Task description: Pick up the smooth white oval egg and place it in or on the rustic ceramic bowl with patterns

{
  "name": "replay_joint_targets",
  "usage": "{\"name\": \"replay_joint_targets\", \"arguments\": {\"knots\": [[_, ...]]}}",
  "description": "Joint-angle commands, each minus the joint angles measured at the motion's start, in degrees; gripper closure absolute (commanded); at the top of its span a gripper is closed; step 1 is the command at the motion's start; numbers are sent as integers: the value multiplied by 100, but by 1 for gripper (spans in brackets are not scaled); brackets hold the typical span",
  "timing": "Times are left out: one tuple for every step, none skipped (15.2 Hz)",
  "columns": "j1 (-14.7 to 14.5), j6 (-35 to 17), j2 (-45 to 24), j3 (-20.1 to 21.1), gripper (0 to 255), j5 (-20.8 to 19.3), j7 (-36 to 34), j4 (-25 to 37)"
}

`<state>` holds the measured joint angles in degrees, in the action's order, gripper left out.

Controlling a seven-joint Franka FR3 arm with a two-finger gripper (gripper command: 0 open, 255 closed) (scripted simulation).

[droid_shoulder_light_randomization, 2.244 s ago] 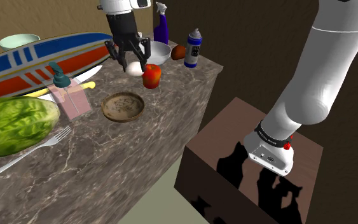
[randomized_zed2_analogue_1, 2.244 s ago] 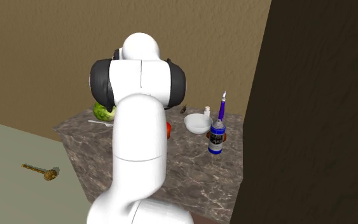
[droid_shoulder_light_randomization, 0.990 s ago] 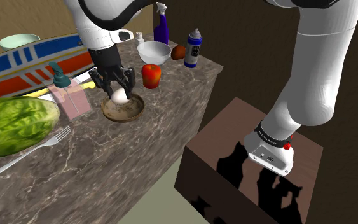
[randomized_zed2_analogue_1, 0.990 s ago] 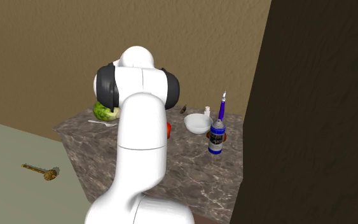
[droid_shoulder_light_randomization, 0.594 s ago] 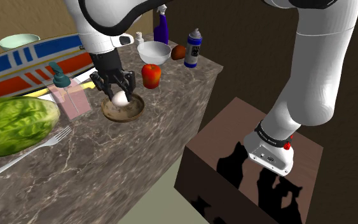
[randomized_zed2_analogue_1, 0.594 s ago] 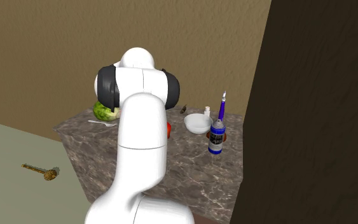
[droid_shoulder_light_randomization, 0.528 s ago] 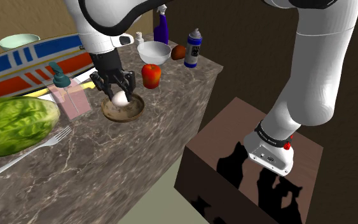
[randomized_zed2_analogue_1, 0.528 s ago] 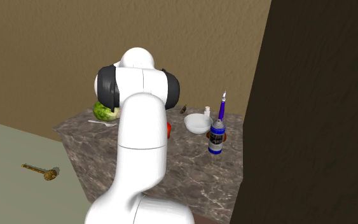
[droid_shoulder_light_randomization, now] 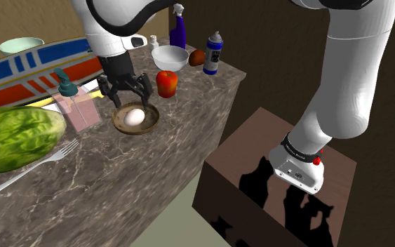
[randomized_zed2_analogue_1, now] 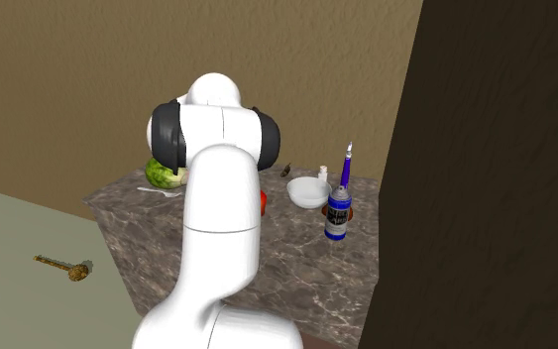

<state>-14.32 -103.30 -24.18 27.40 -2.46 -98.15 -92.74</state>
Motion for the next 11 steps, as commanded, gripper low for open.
{"name": "replay_joint_targets", "arguments": {"knots": [[-11, 305, -11, 2, 0, -1, 1, 316], [-21, 502, -24, 2, 0, -3, 0, 526], [-31, 661, -41, 2, 0, -8, -2, 701], [-31, 661, -41, 2, 0, -8, -2, 701], [-31, 660, -40, 2, 0, -8, -1, 700], [-31, 660, -41, 2, 0, -8, -1, 701], [-31, 661, -41, 2, 0, -8, -1, 701], [-31, 661, -41, 2, 0, -8, -2, 701], [-31, 661, -41, 2, 0, -8, -2, 701], [-31, 661, -41, 2, 0, -8, -2, 701], [-31, 659, -41, 2, 0, -8, -1, 700]]}}
